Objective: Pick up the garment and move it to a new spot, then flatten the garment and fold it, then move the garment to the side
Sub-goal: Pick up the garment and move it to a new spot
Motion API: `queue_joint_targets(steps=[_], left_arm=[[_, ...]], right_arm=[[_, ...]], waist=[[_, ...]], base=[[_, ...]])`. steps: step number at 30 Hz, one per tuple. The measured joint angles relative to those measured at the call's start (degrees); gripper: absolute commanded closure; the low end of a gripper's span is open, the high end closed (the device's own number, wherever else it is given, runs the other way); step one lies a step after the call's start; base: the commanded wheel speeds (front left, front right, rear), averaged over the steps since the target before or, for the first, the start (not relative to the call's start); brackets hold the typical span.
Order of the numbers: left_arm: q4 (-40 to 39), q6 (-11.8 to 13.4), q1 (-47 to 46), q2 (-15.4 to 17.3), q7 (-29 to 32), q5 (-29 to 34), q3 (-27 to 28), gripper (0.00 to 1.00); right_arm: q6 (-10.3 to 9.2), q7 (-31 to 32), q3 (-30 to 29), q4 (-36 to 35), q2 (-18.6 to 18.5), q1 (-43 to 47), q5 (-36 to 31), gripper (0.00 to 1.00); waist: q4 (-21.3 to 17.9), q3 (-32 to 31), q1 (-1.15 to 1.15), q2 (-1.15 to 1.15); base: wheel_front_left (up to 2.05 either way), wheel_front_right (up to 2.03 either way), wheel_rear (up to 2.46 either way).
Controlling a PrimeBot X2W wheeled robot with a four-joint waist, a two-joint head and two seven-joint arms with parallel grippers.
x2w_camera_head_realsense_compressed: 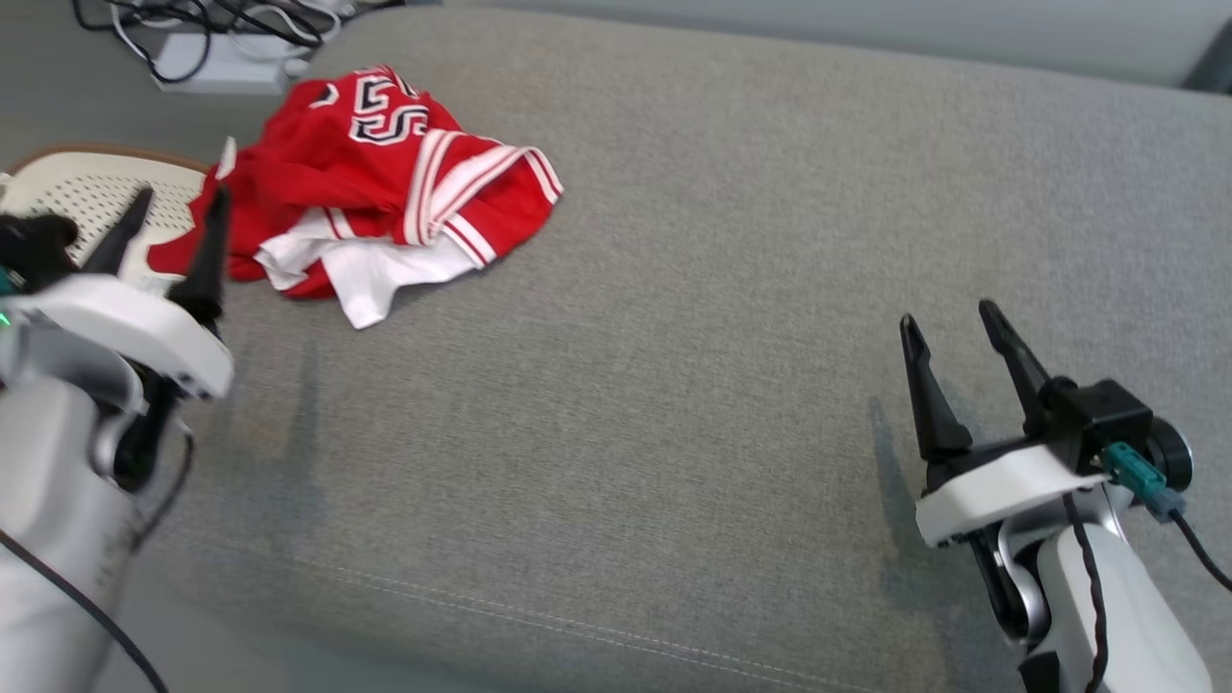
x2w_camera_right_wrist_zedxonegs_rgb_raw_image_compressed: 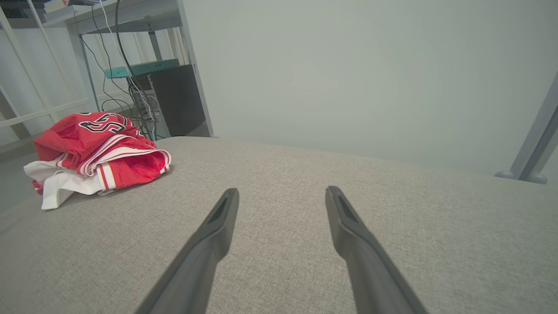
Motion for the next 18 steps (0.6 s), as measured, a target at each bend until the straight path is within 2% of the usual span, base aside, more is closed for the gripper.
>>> queue_joint_targets(steps=[6, 18], left_arm=[[0.60, 0.00, -7.82, 8.66, 3.47, -9.36, -7.51, 0.00], [-2.12, 0.00, -14.39, 22.86, 7.23, -25.92, -18.09, 0.00]], right_arm=[[0.00, 0.00, 0.15, -2.14, -0.05, -3.68, -1.01, 0.00], [0.00, -0.01, 0.20, -5.31, -0.04, -5.36, -0.89, 0.00]], waist=[[-3.22, 4.83, 0.00, 0.00], [-10.38, 13.51, 0.00, 0.00]], base=[[0.00, 0.00, 0.00], [0.00, 0.00, 0.00]])
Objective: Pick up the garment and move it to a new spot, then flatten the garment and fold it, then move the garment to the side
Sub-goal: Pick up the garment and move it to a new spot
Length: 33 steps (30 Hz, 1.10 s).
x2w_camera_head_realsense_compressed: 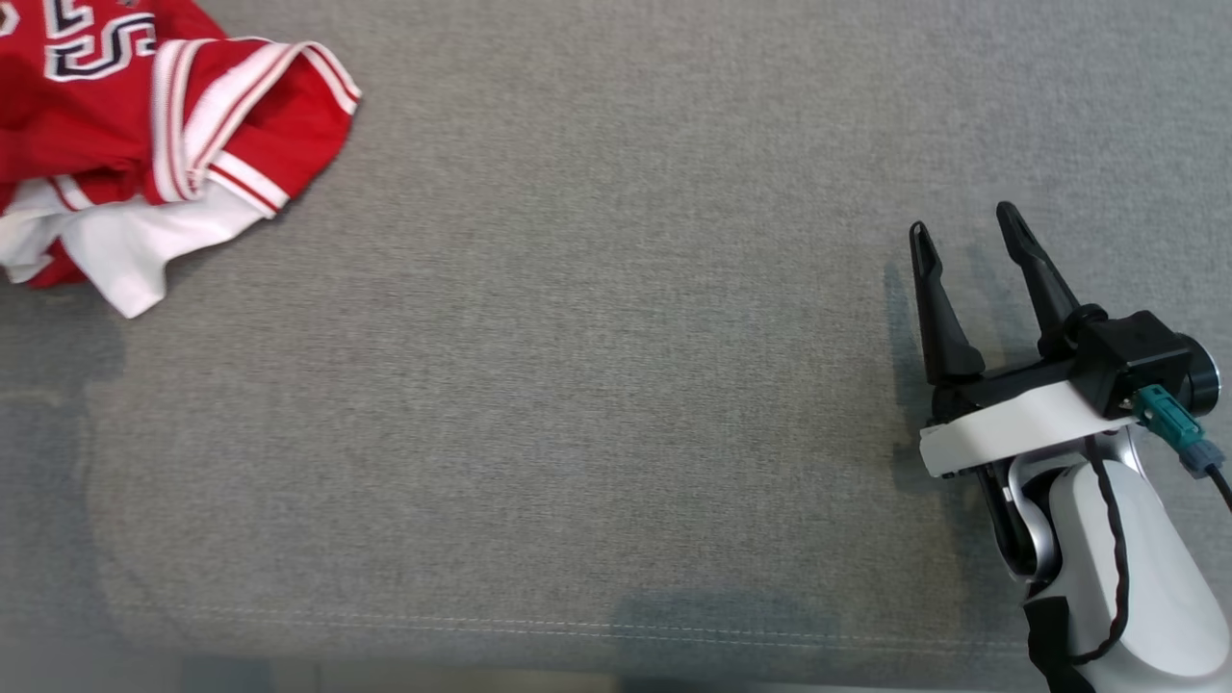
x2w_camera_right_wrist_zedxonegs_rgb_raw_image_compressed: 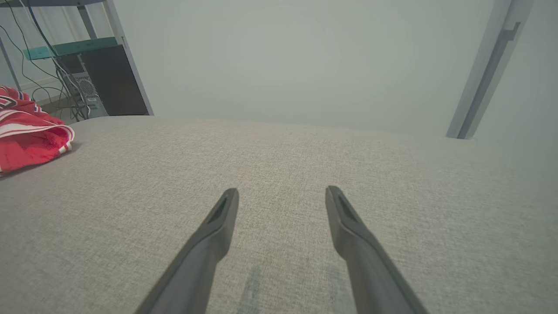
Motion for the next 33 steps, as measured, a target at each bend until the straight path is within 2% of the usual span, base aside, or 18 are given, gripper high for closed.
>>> queue_joint_targets(steps=[6, 15, 16, 17, 19, 25, 29, 33], left_arm=[[-0.54, 0.00, -1.64, 3.90, 1.16, -6.11, -3.09, 0.00], [2.48, 0.00, -3.49, 5.24, 2.15, -11.15, -8.04, 0.00], [3.28, 0.00, -3.71, 5.31, 2.14, -11.15, -8.50, 0.32], [3.78, 0.00, -4.18, 5.36, 2.15, -11.14, -9.00, 1.00], [4.22, 0.00, -5.31, 5.45, 1.92, -11.12, -10.02, 1.00], [3.21, 0.00, -8.47, 5.56, -5.36, -9.55, -12.26, 1.00], [-2.15, 0.00, -11.96, 6.01, -10.74, -7.84, -14.12, 1.00], [-10.70, 0.00, -16.74, 5.64, -13.38, -4.90, -17.39, 1.00]], right_arm=[[0.00, 0.00, 0.09, -1.94, 0.00, -1.16, 0.07, 0.00], [0.00, 0.00, 0.77, -2.75, 0.01, -2.66, 1.25, 0.00], [0.00, 0.00, 0.78, -2.77, 0.02, -2.81, 1.27, 0.00], [0.00, 0.00, 0.76, -2.83, 0.01, -2.96, 1.30, 0.00], [0.00, 0.00, 0.51, -2.89, 0.04, -3.04, 1.48, 0.00], [0.00, 0.00, -0.57, -2.89, 0.04, -3.01, 2.10, 0.00], [0.00, 0.00, -1.47, -2.83, 0.07, -2.85, 2.79, 0.00], [0.00, 0.00, -2.48, -2.40, 0.07, -1.71, 3.58, 0.00]], waist=[[-2.80, 3.54, 0.00, 0.00], [-5.91, 6.97, 0.00, 0.00], [-6.14, 7.12, 0.00, 0.00], [-6.28, 7.26, 0.00, 0.00], [-6.35, 7.35, 0.00, 0.00], [-6.03, 5.80, 0.00, 0.00], [-5.47, 3.86, 0.00, 0.00], [-4.52, 0.84, 0.00, 0.00]], base=[[0.00, 0.00, 0.00], [0.00, 0.00, 0.00], [0.00, 0.00, 0.00], [0.00, 0.00, 0.00], [0.00, 0.00, 0.00], [0.00, 0.00, 0.00], [0.00, 0.00, 0.00], [0.00, 0.00, 0.00]])
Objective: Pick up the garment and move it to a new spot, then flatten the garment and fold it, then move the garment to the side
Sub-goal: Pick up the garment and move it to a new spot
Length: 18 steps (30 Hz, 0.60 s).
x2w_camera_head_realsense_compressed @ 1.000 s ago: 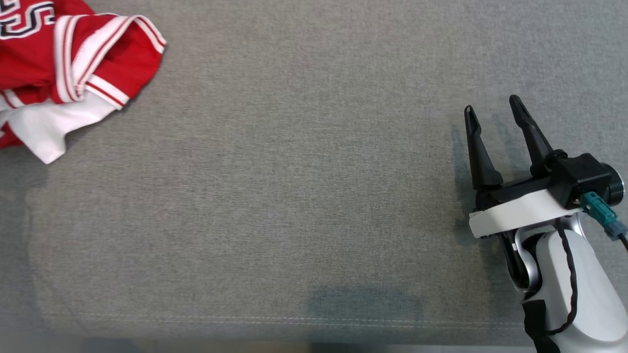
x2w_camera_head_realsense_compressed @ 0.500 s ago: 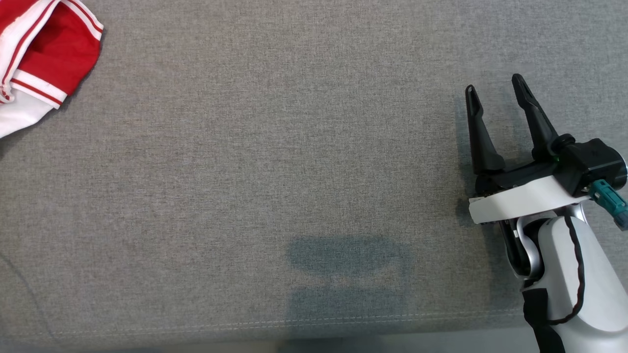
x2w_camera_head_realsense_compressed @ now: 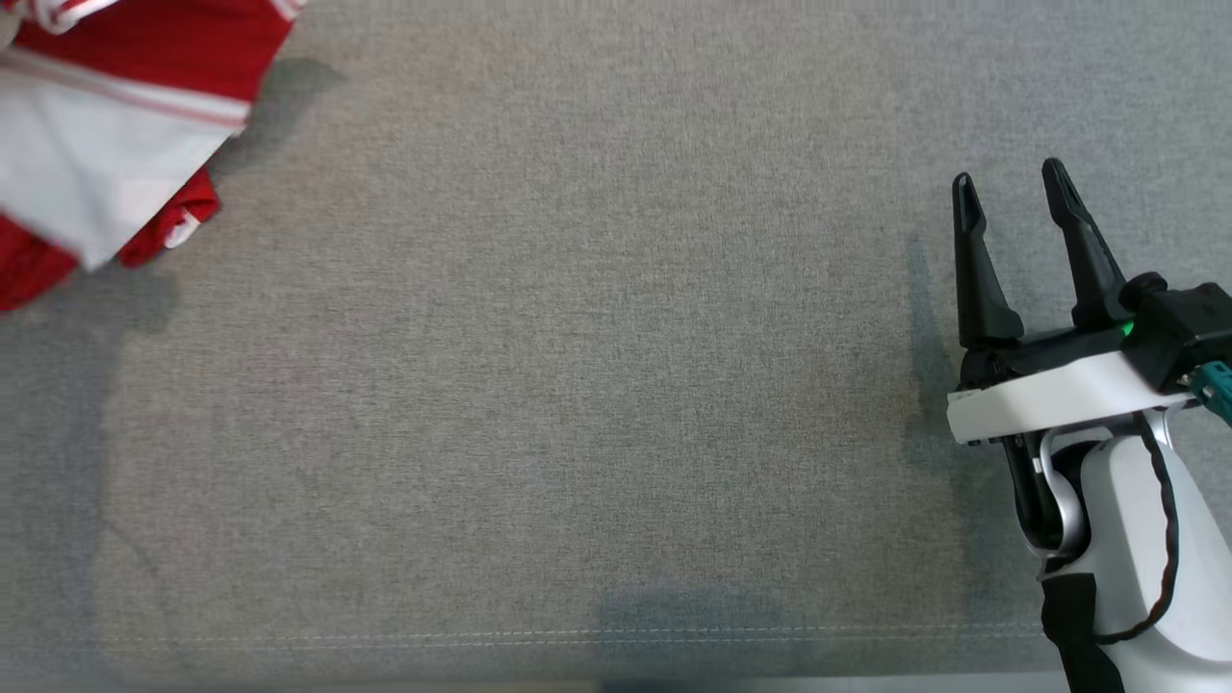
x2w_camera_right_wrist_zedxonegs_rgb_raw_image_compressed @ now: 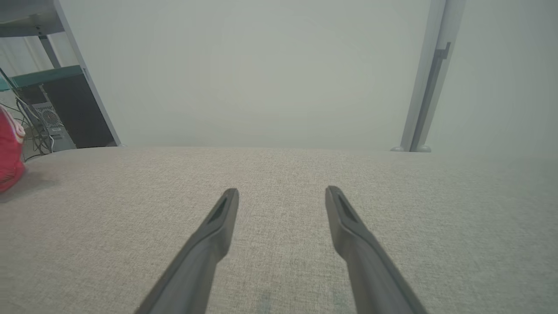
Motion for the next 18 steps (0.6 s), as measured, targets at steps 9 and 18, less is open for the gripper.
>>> queue_joint_targets(steps=[9, 18], left_arm=[[-11.98, 0.00, -2.79, -5.39, -1.20, 0.62, -2.70, 1.00], [-10.04, 0.04, 4.21, -17.08, -1.66, 4.95, -7.56, 1.00]], right_arm=[[0.00, 0.00, -0.32, 0.52, 0.05, 1.88, 1.22, 0.00], [0.00, 0.00, -0.21, 0.44, 0.10, 3.43, 1.96, 0.00]], waist=[[-0.16, -4.62, 0.00, 0.00], [-4.32, -6.19, 0.00, 0.00]], base=[[0.00, 0.00, 0.00], [0.00, 0.00, 0.00]])
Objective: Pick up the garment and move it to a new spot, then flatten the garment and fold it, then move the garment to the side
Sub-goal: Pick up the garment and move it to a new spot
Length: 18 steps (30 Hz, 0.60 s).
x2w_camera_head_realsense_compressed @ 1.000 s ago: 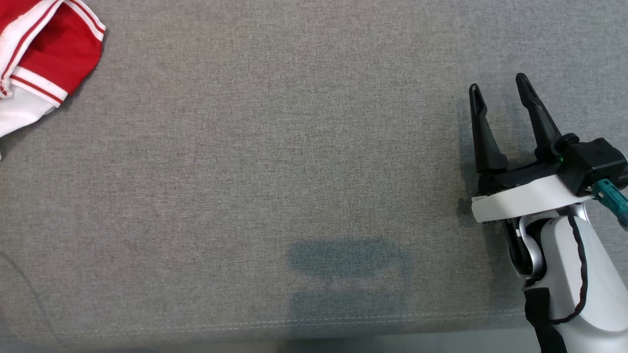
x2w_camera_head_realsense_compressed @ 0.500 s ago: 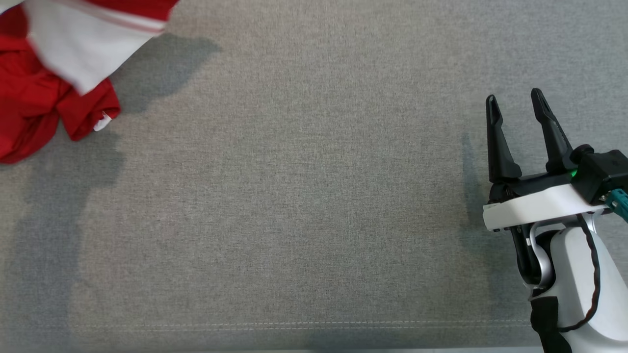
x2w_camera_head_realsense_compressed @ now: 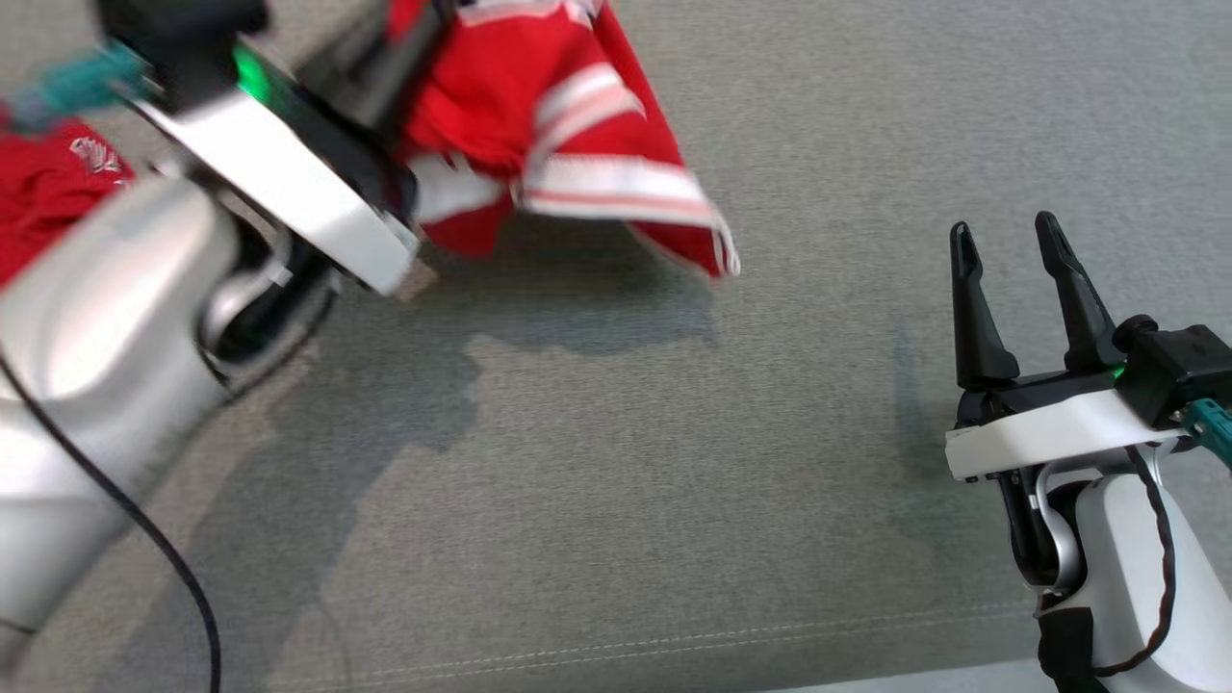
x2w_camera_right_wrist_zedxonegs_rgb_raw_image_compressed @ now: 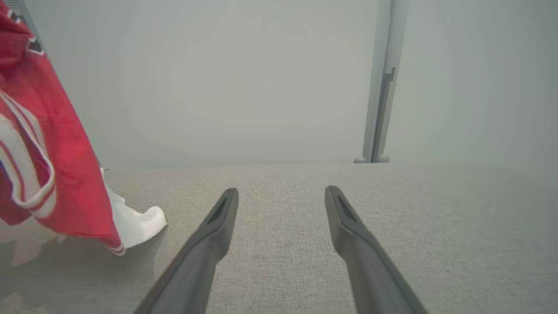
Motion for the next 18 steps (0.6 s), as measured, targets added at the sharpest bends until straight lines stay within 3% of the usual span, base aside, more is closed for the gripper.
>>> queue_joint_targets(steps=[7, 13, 18], left_arm=[[9.69, 0.03, 7.32, -5.98, 0.04, 3.50, 1.34, 1.00], [11.25, -0.03, 13.09, -11.29, 0.04, 7.61, 5.31, 1.00], [11.03, -0.03, 16.20, -13.78, 0.04, 10.26, 5.43, 1.00]], right_arm=[[0.00, 0.00, 1.23, -0.59, 0.08, 0.08, 0.62, 0.00], [0.00, 0.00, 1.33, -0.60, 0.12, 0.21, 0.99, 0.00], [0.00, 0.00, 1.62, -0.42, 0.13, 0.37, 0.99, 0.00]], waist=[[-4.51, 0.62, 0.00, 0.00], [-7.20, 0.88, 0.00, 0.00], [-7.48, 0.22, 0.00, 0.00]], base=[[0.00, 0.00, 0.00], [0.00, 0.00, 0.00], [0.00, 0.00, 0.00]])
